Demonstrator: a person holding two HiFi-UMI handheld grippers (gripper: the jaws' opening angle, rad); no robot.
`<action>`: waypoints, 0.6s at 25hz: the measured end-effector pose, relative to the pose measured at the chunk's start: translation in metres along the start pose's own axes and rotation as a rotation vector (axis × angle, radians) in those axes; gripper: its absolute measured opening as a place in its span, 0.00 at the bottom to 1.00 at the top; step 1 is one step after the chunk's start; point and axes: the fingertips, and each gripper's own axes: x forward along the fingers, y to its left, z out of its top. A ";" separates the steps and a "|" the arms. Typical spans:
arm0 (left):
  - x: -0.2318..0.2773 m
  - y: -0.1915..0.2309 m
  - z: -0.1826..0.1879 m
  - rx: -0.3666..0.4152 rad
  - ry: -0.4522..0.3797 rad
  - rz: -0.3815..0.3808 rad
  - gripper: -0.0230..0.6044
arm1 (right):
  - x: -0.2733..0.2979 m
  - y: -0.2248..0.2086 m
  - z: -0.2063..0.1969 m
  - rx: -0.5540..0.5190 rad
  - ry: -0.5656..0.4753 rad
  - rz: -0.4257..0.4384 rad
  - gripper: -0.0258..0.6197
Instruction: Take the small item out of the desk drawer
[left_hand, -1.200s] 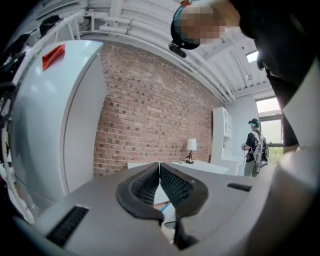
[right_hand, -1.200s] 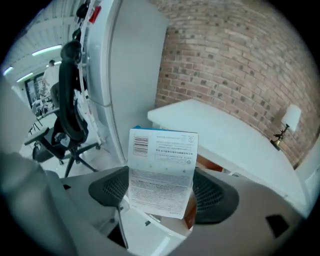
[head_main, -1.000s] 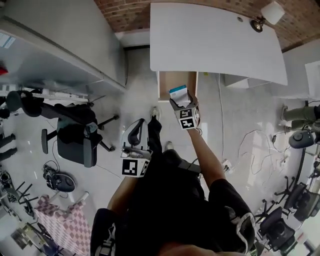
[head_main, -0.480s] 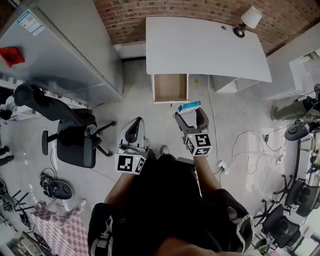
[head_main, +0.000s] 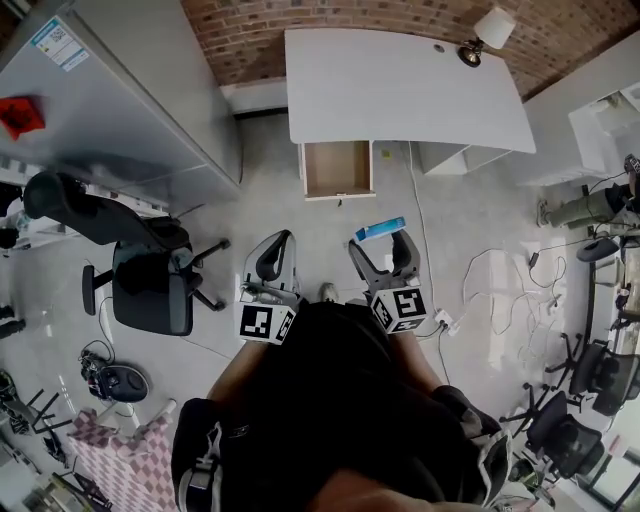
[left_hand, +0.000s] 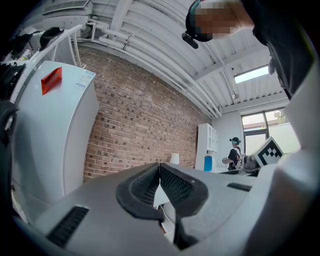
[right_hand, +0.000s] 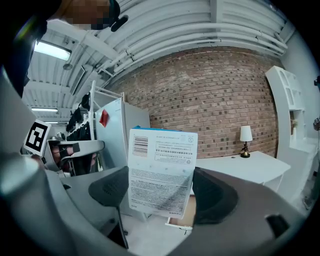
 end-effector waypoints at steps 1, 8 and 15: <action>0.001 -0.001 -0.001 -0.002 0.001 -0.005 0.05 | 0.000 0.000 0.000 -0.002 0.000 -0.003 0.64; 0.008 -0.012 -0.002 -0.001 0.004 -0.031 0.05 | -0.006 -0.005 0.004 -0.020 -0.006 -0.008 0.64; 0.005 -0.014 -0.005 -0.002 0.006 -0.046 0.05 | -0.007 0.000 0.002 -0.021 -0.011 -0.007 0.64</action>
